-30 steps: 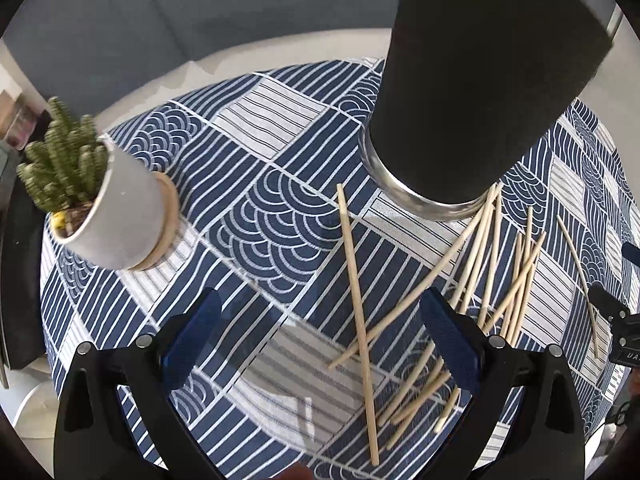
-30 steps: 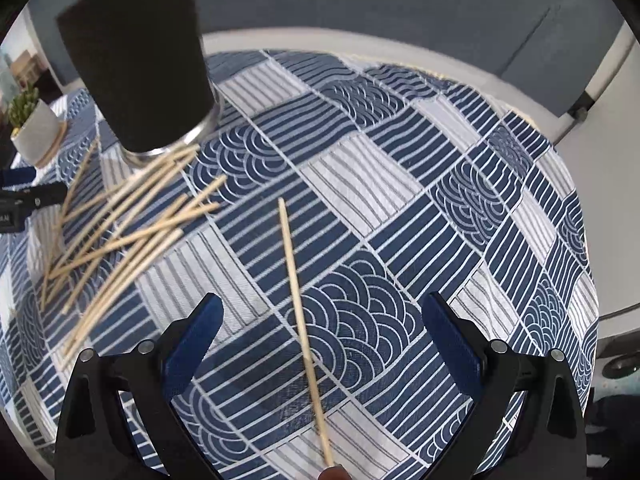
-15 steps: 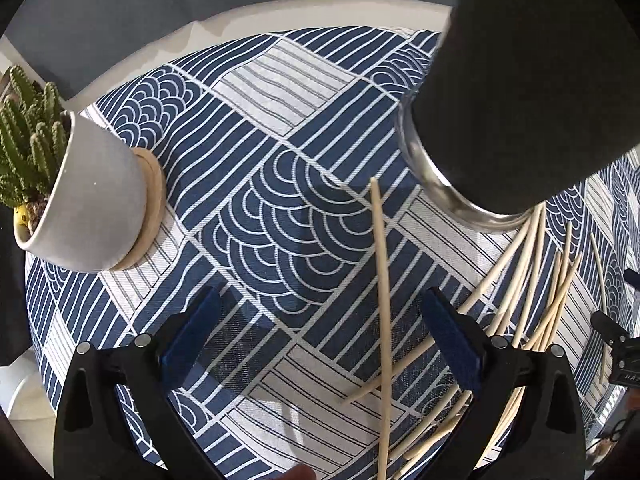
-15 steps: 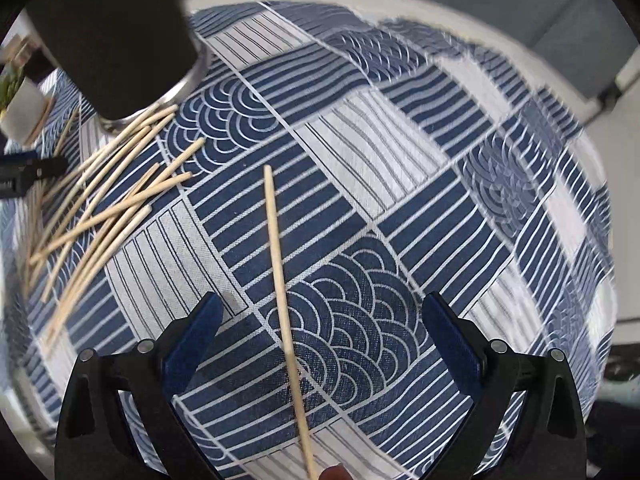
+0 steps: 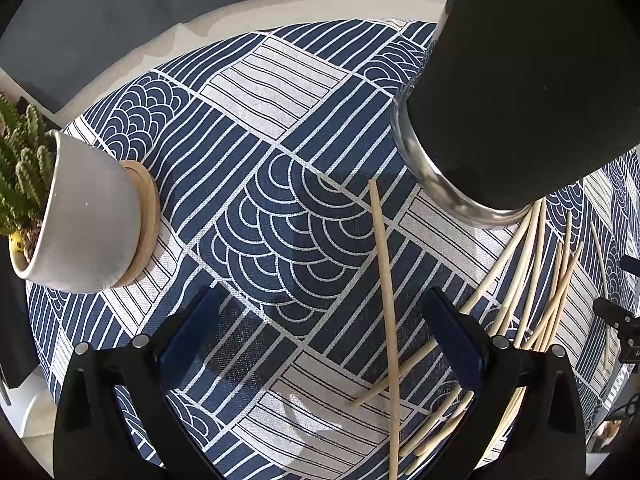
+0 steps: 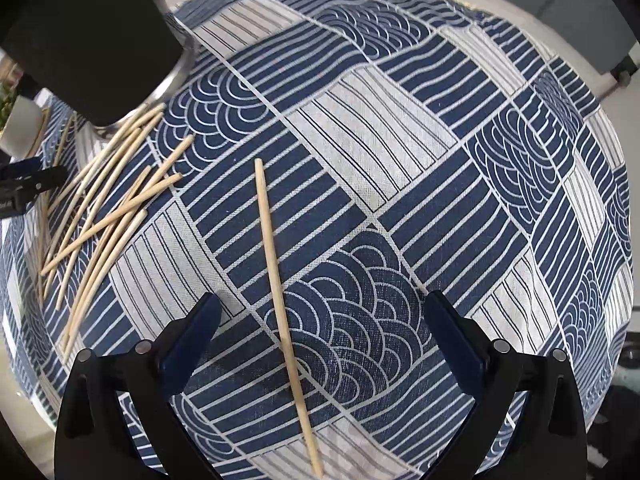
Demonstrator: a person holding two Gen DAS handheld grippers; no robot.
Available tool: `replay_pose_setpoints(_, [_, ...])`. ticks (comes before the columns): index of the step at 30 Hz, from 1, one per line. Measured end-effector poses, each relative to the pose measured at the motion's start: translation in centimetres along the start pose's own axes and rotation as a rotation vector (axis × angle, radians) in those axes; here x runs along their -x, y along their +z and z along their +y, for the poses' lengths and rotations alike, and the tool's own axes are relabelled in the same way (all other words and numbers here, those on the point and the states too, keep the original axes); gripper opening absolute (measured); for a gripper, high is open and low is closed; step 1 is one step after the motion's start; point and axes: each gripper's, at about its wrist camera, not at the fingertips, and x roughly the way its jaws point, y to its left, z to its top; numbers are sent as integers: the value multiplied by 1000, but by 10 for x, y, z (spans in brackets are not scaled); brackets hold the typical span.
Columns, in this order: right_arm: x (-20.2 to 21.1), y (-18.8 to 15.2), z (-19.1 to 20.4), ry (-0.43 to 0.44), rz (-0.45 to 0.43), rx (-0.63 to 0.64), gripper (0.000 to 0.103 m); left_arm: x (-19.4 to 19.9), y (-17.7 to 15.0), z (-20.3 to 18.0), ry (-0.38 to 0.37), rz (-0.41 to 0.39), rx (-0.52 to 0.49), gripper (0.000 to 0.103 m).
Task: Organize utensils
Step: 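Lower the left tool toward the wooden sticks while the right tool also approaches them, then close the left tool on one wooden stick while the right tool grasps another stick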
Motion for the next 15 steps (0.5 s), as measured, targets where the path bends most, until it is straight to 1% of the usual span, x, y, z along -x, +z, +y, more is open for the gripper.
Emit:
replay_pose_setpoints(2, [-3,10,2,-2,27,21,94,3,2,-3,-1,22,-2,99])
replay_pose_setpoints(4, [0,17,0,-1,44,30,87,2,5,-4,-1,39,-1,98])
replay_pose_setpoints(5, [2,19,-2,-1,47,28,76,4,6,-3,-1,46,2,96])
replay_pose_setpoints(6, [5,20,-4,1,44,28,62,5,5,-5,0,51,6,95])
replay_pose_setpoints(7, [9,21,-6,1,40,31,57,7,6,-6,1,58,9,92])
replay_pose_setpoints(9, [13,23,-8,2,35,48,38,9,8,-6,1,77,15,86])
replay_pose_setpoints(10, [15,26,-11,4,31,64,33,11,8,-7,1,80,16,80])
replay_pose_setpoints(11, [16,28,-13,4,29,71,18,14,7,-8,0,81,13,73])
replay_pose_setpoints(12, [17,29,-15,3,29,72,11,17,6,-9,-1,76,7,68])
replay_pose_setpoints(13, [18,31,-18,-3,30,76,8,19,6,-8,1,69,4,60])
replay_pose_setpoints(14, [19,32,-21,3,31,80,7,21,5,-6,-1,68,9,52])
replay_pose_setpoints(15, [20,31,-22,16,31,79,7,22,4,-5,-2,69,15,48])
